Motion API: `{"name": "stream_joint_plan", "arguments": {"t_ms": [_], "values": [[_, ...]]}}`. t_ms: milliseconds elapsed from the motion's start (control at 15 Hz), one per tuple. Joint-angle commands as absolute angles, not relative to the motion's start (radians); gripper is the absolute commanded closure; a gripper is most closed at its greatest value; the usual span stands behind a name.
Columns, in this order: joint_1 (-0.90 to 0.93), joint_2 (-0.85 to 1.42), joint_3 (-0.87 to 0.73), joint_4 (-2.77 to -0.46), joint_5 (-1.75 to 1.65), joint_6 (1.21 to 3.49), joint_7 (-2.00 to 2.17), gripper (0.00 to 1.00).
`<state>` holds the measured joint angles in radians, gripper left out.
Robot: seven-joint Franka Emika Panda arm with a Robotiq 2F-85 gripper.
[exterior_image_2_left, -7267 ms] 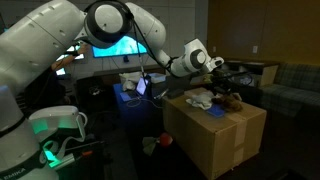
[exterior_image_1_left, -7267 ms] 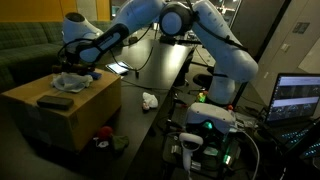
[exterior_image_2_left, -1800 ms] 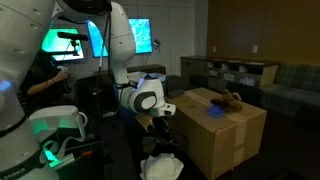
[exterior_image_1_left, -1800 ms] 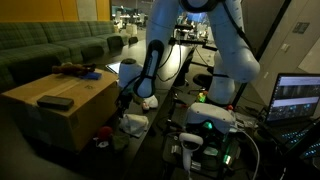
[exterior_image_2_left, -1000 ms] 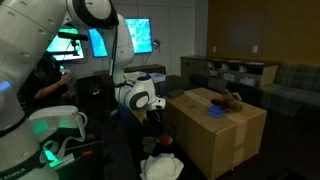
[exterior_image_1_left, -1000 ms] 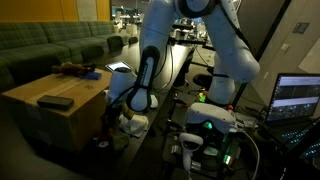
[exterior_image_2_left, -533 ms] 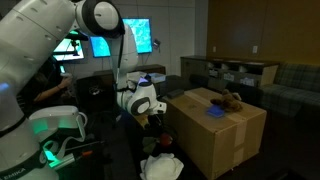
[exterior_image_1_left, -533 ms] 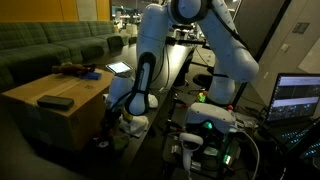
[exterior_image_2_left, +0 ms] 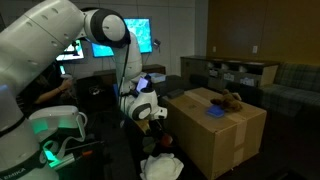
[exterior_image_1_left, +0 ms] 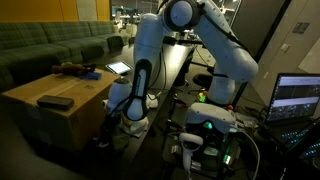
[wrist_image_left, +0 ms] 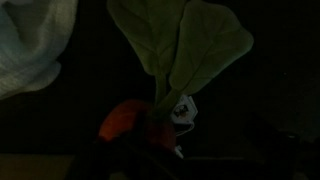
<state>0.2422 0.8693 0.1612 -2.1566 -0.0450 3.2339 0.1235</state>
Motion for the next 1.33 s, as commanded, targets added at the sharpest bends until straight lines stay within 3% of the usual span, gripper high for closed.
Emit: {"name": "stream_joint_plan", "arguments": {"t_ms": [0,1200,1267], "values": [[0.237,0.910,0.157,-2.114,-0.029,3.278,0.089,0.00],[0.330,0.989,0.018,-2.054,-0.019,3.373,0.040,0.00],[0.332,0.993,0.013,-2.051,-0.017,3.377,0.041,0.13]]}}
